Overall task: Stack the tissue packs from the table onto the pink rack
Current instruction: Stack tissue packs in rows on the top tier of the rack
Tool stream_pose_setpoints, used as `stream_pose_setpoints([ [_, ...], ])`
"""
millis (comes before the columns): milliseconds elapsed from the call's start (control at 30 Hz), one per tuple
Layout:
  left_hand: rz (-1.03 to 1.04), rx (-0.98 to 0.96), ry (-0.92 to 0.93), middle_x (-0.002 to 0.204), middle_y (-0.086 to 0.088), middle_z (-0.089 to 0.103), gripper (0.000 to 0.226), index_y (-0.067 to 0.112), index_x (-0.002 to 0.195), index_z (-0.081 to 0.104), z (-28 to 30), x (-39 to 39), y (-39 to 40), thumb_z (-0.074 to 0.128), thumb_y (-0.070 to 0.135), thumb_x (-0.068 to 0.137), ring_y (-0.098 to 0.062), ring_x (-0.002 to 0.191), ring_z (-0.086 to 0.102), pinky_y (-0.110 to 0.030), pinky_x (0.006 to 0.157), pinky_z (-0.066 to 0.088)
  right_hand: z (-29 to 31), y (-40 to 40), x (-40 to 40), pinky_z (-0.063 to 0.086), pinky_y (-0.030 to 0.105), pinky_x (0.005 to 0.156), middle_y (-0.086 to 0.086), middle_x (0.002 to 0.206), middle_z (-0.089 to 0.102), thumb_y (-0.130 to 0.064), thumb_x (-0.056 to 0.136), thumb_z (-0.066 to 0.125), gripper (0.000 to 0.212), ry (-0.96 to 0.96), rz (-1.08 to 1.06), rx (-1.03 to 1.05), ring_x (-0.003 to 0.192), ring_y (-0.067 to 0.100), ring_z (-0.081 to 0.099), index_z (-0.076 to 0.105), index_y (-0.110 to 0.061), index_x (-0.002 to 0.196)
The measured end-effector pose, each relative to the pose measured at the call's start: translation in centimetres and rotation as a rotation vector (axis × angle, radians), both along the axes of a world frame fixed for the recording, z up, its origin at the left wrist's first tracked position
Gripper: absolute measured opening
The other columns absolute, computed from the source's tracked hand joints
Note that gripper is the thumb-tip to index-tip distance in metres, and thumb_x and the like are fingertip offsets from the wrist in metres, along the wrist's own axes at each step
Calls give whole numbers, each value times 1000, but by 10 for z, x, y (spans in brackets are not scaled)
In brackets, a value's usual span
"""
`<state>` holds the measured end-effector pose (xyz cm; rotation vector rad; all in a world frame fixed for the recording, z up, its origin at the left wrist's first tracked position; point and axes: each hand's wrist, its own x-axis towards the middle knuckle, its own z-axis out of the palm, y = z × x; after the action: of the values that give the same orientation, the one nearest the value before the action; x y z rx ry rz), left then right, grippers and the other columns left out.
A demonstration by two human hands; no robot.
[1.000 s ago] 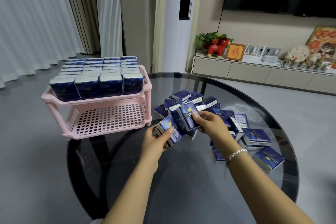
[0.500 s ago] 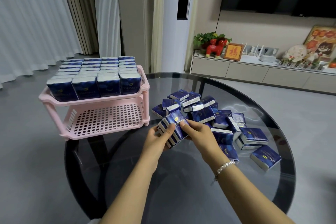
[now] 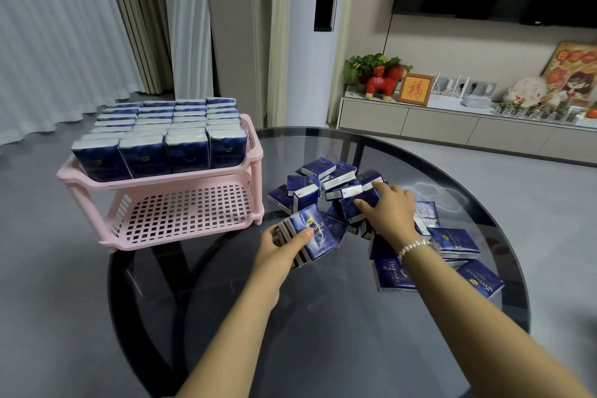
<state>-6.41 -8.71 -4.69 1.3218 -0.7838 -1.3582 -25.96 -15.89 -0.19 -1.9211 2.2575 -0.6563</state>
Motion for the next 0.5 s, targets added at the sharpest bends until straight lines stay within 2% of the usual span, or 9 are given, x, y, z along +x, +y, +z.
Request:
stream_pose_setpoints([
  [100, 0, 5, -8, 110, 2, 69, 62, 22, 119, 54, -1, 2, -1, 83, 37, 66, -16, 100, 66, -42, 95, 51, 0, -8, 3, 34, 39, 96, 15, 129, 53, -44, 86, 59, 58, 22, 25, 83, 119, 37, 42, 45, -18, 135],
  [200, 12, 12, -6, 110, 1, 69, 61, 22, 120, 54, -1, 4, -2, 82, 36, 68, -16, 99, 66, -42, 95, 52, 0, -8, 4, 36, 39, 98, 17, 130, 49, -37, 82, 66, 62, -33, 47, 75, 120, 36, 42, 42, -20, 137],
  [267, 16, 13, -1, 111, 0, 69, 59, 21, 120, 54, -2, 5, -2, 81, 35, 69, -17, 99, 66, -42, 95, 52, 1, -7, 5, 38, 36, 96, 16, 130, 44, -32, 79, 72, 63, -157, 65, 72, 119, 34, 45, 45, -19, 134],
  [333, 19, 10, -1, 111, 0, 69, 58, 20, 120, 55, -2, 5, -1, 80, 34, 70, -16, 99, 66, -40, 93, 52, 1, -5, 5, 40, 30, 89, 14, 126, 45, -28, 78, 73, 52, -271, 95, 78, 111, 30, 51, 52, -16, 125],
  [433, 36, 8, 6, 110, 0, 69, 56, 20, 120, 55, 0, 6, 1, 80, 33, 71, -16, 97, 66, -39, 91, 53, 1, 4, 4, 46, 31, 78, 10, 112, 59, -26, 78, 74, 37, -389, 131, 43, 100, 25, 58, 57, -12, 109],
  [500, 45, 9, 10, 110, -1, 69, 56, 20, 120, 55, 0, 7, 2, 80, 32, 71, -16, 97, 67, -39, 90, 53, 2, 14, 7, 49, 31, 70, 5, 101, 63, -26, 79, 73, 34, -546, 117, 33, 90, 23, 62, 57, -11, 105],
])
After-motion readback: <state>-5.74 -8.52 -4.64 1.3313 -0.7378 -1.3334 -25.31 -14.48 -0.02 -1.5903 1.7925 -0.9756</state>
